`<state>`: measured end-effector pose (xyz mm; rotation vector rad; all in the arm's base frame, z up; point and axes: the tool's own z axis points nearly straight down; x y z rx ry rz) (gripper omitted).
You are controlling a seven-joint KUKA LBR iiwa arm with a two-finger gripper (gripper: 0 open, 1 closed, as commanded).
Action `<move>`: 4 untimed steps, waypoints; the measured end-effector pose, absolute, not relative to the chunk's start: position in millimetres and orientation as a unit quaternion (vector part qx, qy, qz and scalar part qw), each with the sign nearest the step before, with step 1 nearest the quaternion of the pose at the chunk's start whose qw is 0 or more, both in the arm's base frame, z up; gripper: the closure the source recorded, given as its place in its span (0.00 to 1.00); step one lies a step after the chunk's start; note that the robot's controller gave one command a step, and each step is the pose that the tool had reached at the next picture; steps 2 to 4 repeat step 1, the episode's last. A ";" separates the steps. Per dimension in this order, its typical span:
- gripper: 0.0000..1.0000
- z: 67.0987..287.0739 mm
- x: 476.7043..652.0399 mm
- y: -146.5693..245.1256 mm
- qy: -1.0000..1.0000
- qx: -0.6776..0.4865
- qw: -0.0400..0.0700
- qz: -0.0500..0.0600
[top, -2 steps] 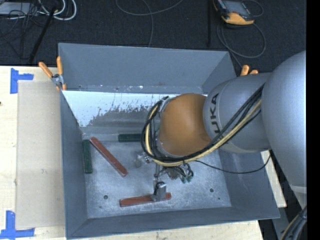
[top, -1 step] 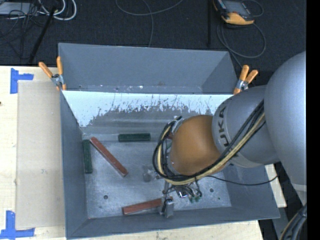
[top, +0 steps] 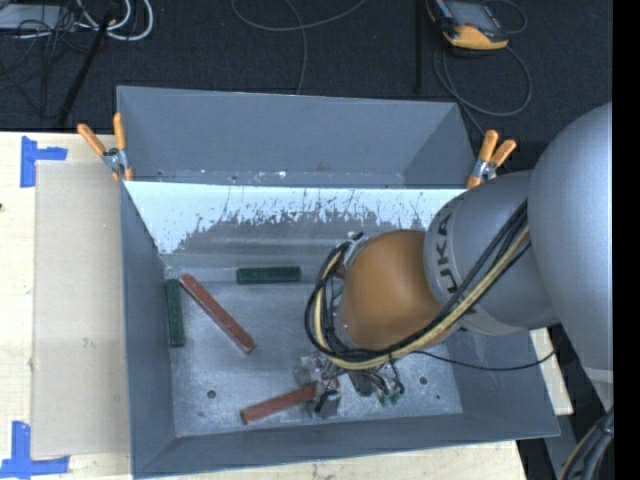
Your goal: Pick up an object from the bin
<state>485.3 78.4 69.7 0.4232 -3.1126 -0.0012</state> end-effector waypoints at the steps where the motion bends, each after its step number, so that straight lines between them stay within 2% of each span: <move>1: 1.00 287.5 510.0 55.9 -0.990 0.138 -0.005 0.000; 4: 1.00 287.5 510.0 55.9 -0.990 0.138 -0.005 0.000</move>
Offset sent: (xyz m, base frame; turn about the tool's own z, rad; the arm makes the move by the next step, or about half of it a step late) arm 0.0226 -0.0227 0.2141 -0.0076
